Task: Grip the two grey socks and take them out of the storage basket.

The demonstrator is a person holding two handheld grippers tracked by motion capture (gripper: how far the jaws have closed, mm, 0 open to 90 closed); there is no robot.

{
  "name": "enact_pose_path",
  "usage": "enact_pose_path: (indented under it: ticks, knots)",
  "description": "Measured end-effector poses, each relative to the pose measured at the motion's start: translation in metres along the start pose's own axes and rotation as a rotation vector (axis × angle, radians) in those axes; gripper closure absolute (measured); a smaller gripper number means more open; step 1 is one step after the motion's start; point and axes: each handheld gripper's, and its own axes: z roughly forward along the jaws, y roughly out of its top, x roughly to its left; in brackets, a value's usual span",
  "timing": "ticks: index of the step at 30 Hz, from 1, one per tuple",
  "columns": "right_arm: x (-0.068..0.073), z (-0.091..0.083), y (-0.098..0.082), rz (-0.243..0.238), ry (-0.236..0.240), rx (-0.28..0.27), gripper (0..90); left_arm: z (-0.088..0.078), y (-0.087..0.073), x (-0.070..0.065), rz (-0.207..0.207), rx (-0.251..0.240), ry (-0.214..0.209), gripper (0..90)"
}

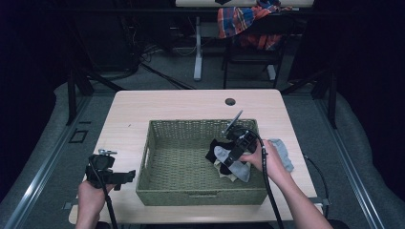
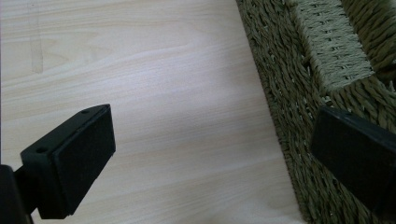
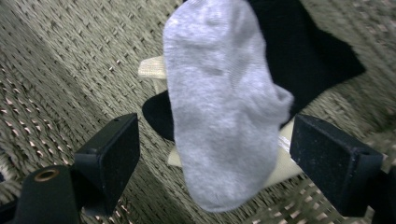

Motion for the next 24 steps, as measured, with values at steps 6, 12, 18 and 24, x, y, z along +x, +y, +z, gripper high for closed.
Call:
enact_pose_path:
  ticks: [6, 12, 18, 24]
  knots:
    - [0.001, 0.015, 0.008, 0.015, -0.015, 0.044, 15.5, 0.000, 0.000, 0.000, 0.000, 0.003, -0.001, 0.5]
    - [-0.003, 0.025, 0.010, 0.042, -0.051, 0.063, 26.1, 0.000, 0.000, 0.000, 0.001, 0.003, -0.001, 0.5]
    - [-0.007, 0.025, 0.008, 0.067, -0.038, 0.057, 48.1, 0.000, 0.000, 0.000, 0.002, 0.005, -0.001, 0.5]
    - [-0.007, 0.027, 0.008, 0.067, -0.044, 0.081, 72.1, 0.000, 0.000, 0.000, 0.003, 0.004, 0.001, 0.5]
